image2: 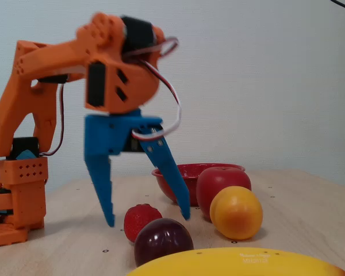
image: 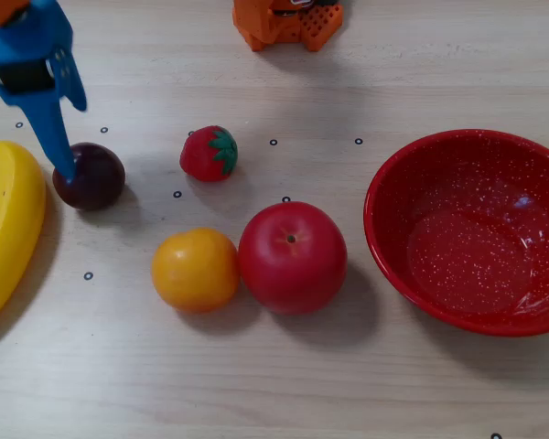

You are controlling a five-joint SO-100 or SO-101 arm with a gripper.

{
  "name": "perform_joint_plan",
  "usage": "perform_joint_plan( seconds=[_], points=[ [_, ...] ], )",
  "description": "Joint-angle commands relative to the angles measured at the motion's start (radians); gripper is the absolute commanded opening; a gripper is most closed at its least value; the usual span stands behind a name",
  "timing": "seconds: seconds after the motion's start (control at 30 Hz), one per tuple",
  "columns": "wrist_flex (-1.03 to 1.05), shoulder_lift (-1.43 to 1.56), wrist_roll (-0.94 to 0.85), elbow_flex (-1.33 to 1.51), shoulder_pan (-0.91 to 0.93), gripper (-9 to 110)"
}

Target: Put the plum in the red bowl.

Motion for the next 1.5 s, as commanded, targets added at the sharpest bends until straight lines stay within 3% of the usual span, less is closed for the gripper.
perform_joint_plan(
  seconds=[0.0,1.1,1.47],
  points=[
    [0.012,0.038,-0.063,-0.071,0.054,42],
    [-0.178,-0.078,0.075,-0.051,0.028,41],
    [-0.224,-0.081,0.118,-0.018,0.02,33]
  ],
)
